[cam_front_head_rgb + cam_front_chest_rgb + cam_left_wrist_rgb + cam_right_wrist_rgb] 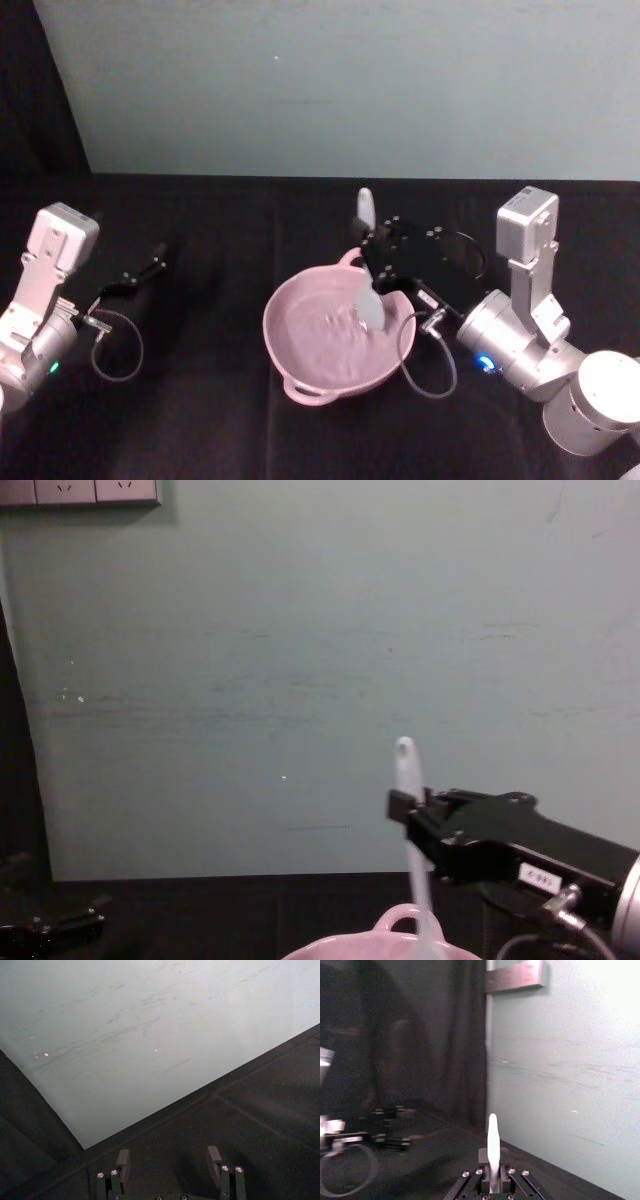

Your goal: Use the one hand to pick up the spoon and stir the clear water in the bowl.

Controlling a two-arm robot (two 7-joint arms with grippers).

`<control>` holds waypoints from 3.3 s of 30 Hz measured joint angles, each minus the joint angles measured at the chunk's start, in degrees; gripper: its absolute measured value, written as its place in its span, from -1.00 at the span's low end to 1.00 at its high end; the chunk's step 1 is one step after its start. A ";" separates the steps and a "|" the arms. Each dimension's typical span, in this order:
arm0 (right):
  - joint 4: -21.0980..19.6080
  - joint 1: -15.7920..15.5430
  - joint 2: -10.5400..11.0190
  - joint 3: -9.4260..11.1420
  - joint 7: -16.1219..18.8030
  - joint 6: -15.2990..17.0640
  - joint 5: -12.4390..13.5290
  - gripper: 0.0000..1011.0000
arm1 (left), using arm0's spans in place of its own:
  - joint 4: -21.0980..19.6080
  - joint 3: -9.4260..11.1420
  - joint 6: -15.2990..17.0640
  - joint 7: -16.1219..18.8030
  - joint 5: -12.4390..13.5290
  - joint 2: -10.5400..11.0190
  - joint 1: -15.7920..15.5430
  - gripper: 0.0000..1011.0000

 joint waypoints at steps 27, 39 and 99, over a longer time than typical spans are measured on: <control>13.27 8.38 -6.54 -4.92 2.32 -5.06 1.94 -0.77 | 0.00 0.00 0.00 0.00 0.00 0.00 0.00 0.99; 10.54 5.63 -4.00 -1.05 -0.77 -4.45 0.51 -0.77 | 0.00 0.00 0.00 0.00 0.00 0.00 0.00 0.99; 4.75 2.10 -4.53 -0.41 -1.13 -4.03 0.06 -0.77 | 0.00 0.00 0.00 0.00 0.00 0.00 0.00 0.99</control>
